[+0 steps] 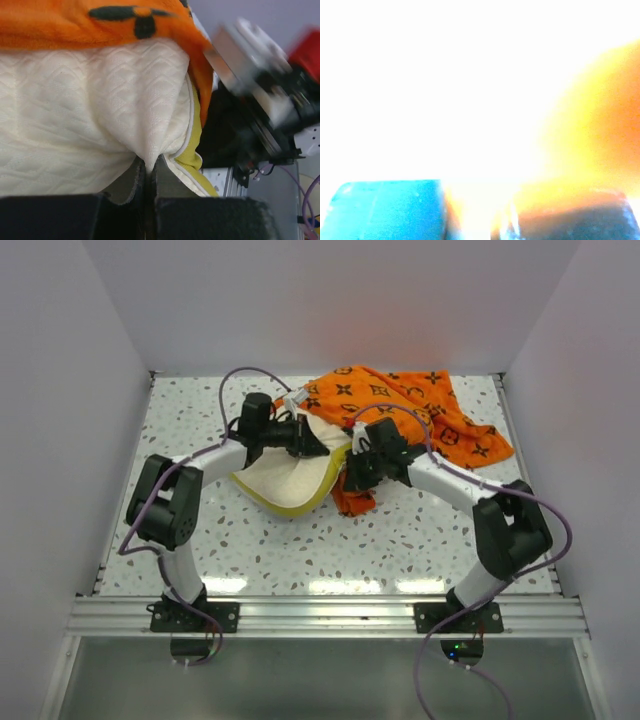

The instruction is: Put the pillow into the pillowcase

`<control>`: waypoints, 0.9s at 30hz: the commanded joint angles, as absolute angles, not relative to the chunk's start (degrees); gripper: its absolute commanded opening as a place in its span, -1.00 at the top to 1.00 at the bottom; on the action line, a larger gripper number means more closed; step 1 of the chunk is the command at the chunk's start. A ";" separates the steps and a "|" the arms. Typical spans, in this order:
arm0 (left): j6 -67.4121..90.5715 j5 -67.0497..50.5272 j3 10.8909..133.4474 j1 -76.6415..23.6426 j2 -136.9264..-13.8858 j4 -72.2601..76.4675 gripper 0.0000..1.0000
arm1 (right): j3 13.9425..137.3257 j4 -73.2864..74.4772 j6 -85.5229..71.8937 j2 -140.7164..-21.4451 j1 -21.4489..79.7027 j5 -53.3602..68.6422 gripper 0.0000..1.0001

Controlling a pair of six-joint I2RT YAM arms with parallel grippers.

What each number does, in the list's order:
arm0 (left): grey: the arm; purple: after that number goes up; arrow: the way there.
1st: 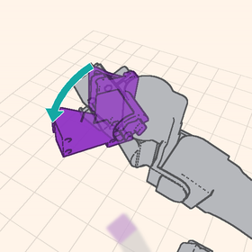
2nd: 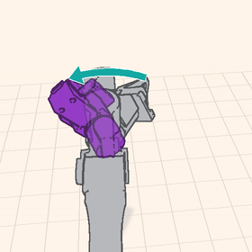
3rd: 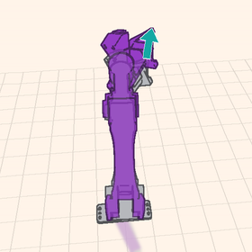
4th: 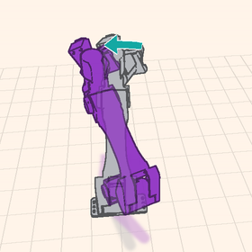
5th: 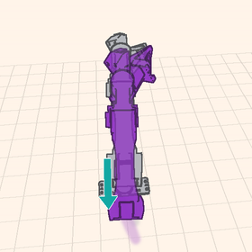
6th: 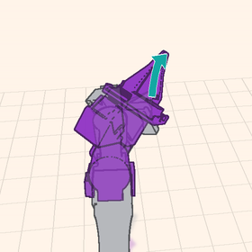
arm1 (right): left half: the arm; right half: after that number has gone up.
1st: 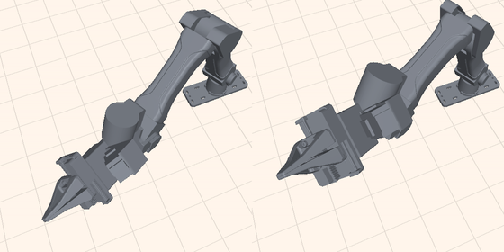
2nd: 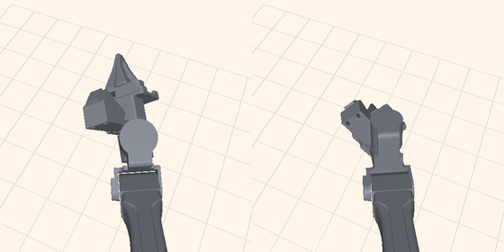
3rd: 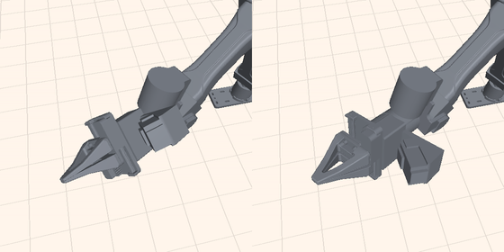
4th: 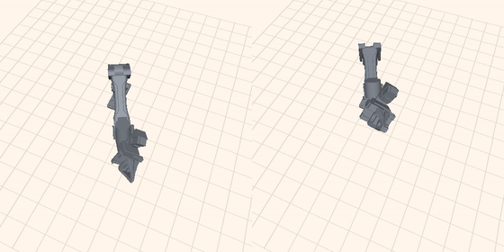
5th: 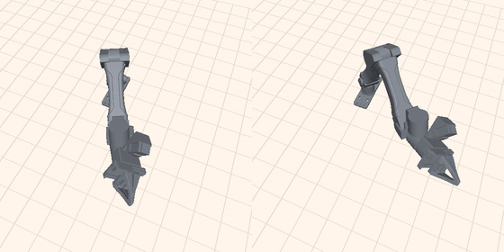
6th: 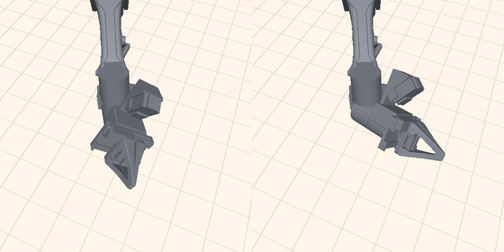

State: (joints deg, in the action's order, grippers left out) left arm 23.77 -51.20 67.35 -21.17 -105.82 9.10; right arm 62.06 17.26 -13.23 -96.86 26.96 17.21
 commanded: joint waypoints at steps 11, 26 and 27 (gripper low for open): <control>41.76 -36.75 69.26 -21.53 -111.62 33.76 1.00 | 71.98 42.87 10.27 -86.12 44.12 48.60 1.00; -9.58 -51.85 63.71 -14.87 -92.29 -17.82 -0.84 | 95.78 43.69 9.67 -96.21 31.46 17.52 -0.47; -9.41 -51.25 66.94 -11.63 -92.72 -18.80 -0.86 | 98.50 43.77 9.84 -99.63 31.46 15.92 -0.43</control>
State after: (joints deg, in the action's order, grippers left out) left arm -1.19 -50.61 61.10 -18.35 -94.13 -8.95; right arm 93.47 46.28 9.06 -91.39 30.92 28.40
